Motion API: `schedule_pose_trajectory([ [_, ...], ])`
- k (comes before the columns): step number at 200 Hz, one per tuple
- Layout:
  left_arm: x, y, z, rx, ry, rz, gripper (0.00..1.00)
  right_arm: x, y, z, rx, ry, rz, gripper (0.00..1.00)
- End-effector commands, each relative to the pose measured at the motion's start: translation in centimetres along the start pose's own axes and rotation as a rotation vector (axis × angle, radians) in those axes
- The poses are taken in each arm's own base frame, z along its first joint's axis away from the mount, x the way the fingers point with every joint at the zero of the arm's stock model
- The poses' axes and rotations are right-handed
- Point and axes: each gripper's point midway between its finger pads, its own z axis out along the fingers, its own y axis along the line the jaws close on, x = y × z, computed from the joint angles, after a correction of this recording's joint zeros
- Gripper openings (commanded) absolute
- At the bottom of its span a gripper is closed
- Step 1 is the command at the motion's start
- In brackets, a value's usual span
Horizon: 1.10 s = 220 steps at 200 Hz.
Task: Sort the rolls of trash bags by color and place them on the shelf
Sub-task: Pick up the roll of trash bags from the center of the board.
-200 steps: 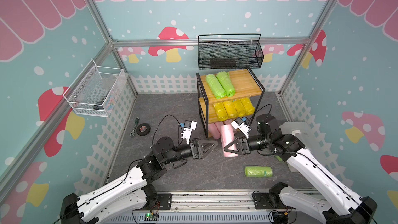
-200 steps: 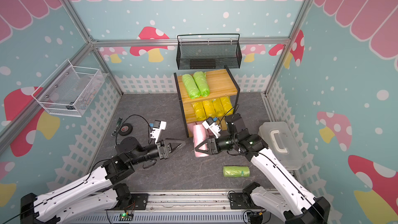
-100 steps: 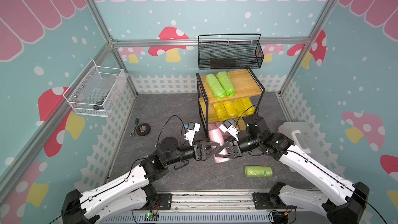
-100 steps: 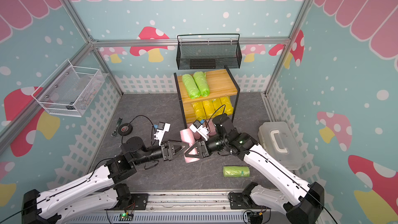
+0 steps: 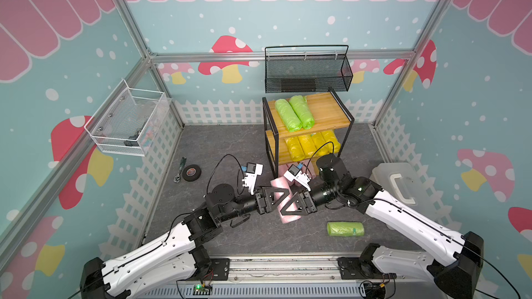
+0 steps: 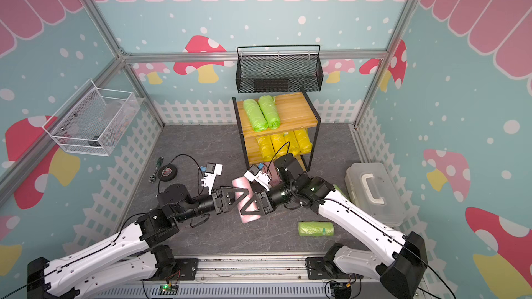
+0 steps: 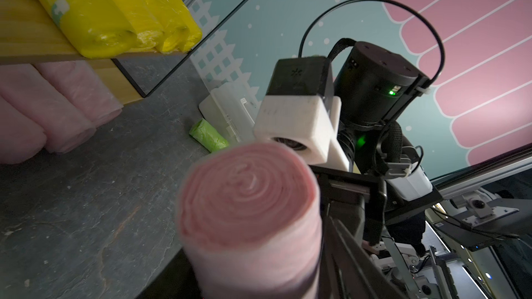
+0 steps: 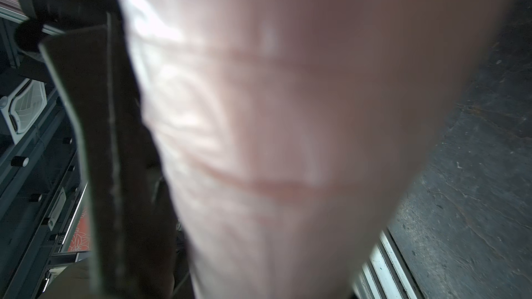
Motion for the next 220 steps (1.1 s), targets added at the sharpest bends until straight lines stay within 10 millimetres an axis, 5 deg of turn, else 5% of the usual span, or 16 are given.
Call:
schedule_pose_trajectory([
  [1, -0.1, -0.8, -0.2, 0.03, -0.004, 0.028, 0.56, -1.2, 1.4, 0.0, -0.022, -0.021, -0.055, 0.0],
  [28, 0.0, -0.7, -0.3, 0.027, -0.004, 0.027, 0.37, -1.2, 0.5, 0.1, 0.017, -0.018, -0.03, 0.0],
  [40, 0.0, -0.5, -0.3, 0.023, -0.004, 0.025, 0.2, -1.1, 0.0, 0.2, 0.037, -0.017, -0.018, 0.03],
  [54, 0.0, -0.2, -0.3, 0.01, -0.007, 0.02, 0.0, -1.0, -0.7, 0.3, 0.061, -0.017, -0.003, 0.31],
  [66, 0.1, 0.1, -0.3, 0.0, -0.013, 0.012, 0.0, -0.9, -1.3, 0.2, 0.098, -0.024, 0.006, 0.57],
  [88, 0.0, 0.9, -0.5, -0.019, -0.04, -0.009, 0.0, -0.7, -2.7, -0.2, 0.171, -0.048, 0.025, 0.83],
  [140, -0.4, 3.8, -2.1, -0.061, -0.189, -0.137, 0.0, -1.2, -4.6, -0.8, 0.258, -0.135, 0.022, 0.88],
  [168, -1.4, 6.5, -4.5, -0.074, -0.373, -0.301, 0.0, -1.8, -5.5, -1.4, 0.309, -0.197, 0.043, 0.99],
  [220, -1.7, 10.4, -8.9, -0.066, -0.617, -0.516, 0.0, -3.1, -6.5, -1.1, 0.292, -0.3, 0.138, 0.99],
])
